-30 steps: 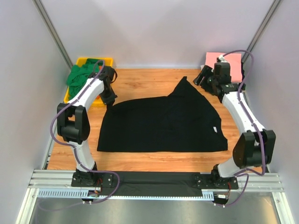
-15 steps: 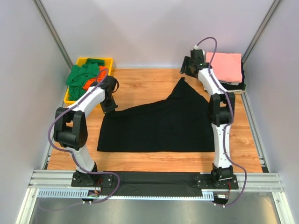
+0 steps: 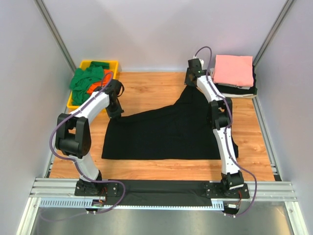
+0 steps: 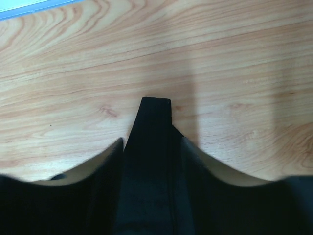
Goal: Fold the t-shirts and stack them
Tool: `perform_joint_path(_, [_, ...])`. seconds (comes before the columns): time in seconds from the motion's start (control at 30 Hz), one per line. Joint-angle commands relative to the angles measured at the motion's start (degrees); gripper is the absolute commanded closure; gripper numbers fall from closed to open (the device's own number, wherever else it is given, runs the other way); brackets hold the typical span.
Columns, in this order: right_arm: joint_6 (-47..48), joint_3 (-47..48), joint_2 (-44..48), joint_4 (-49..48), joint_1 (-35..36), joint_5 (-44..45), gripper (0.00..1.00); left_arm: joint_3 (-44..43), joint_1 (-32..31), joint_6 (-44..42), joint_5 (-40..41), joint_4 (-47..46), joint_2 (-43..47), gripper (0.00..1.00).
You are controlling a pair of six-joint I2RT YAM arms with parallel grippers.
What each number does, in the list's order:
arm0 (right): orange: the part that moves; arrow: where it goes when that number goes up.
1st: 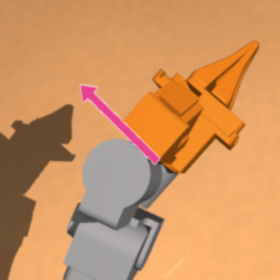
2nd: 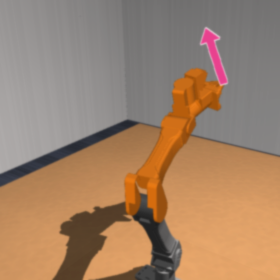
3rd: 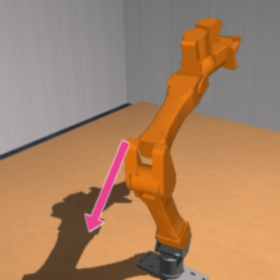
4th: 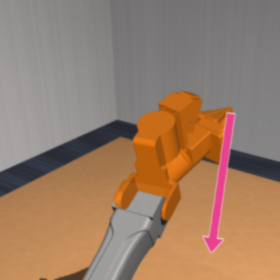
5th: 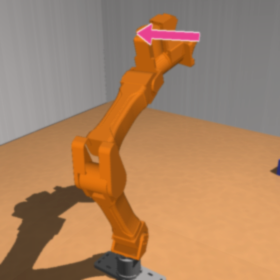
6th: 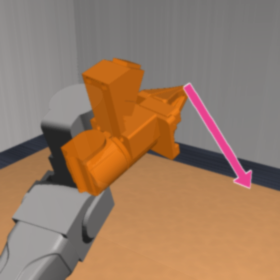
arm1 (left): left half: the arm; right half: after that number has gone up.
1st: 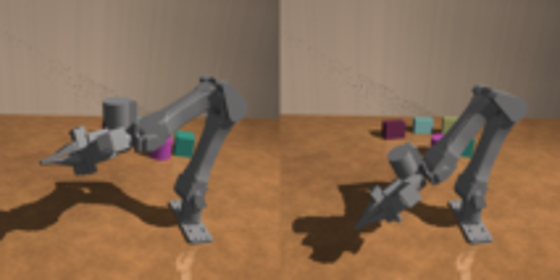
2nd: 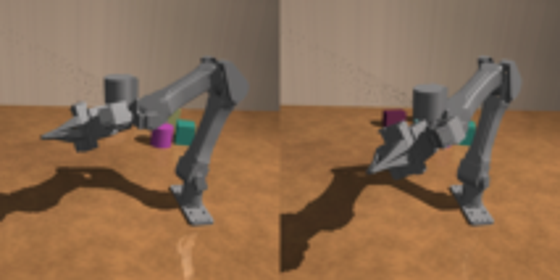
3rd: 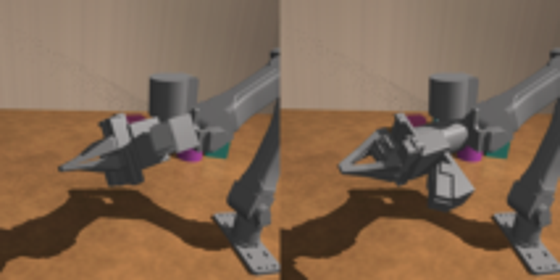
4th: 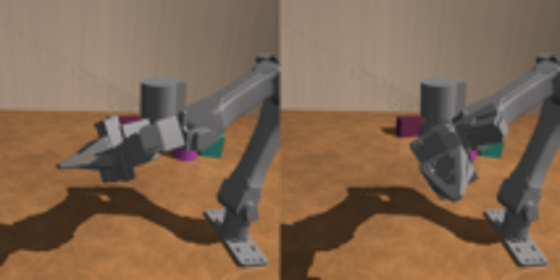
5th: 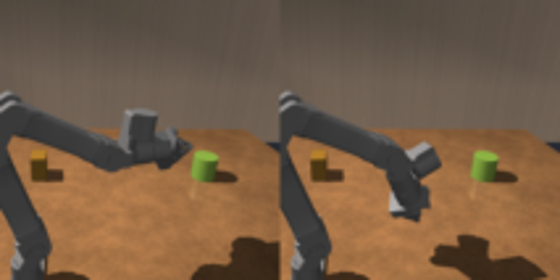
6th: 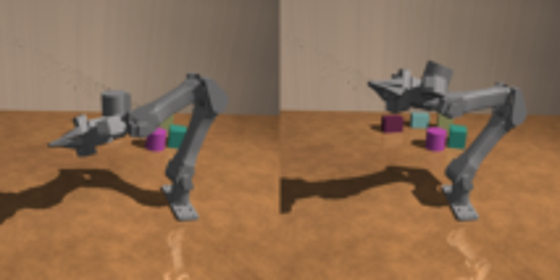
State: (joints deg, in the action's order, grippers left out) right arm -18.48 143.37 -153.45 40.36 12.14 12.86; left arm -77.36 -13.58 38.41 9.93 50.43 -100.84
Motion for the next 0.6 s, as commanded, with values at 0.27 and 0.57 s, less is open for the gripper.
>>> perform_joint_path(0.27, [0.9, 5.17, -2.91, 2.71, 0.08, -0.65, 1.0, 2.39, -0.13, -0.71, -0.53, -1.83, 4.33, 1.0])
perform_joint_path(0.57, [2.04, -9.31, 13.57, -4.32, 0.08, -0.64, 1.0, -1.64, -0.13, -1.76, -0.88, -0.17, 3.89, 1.0])
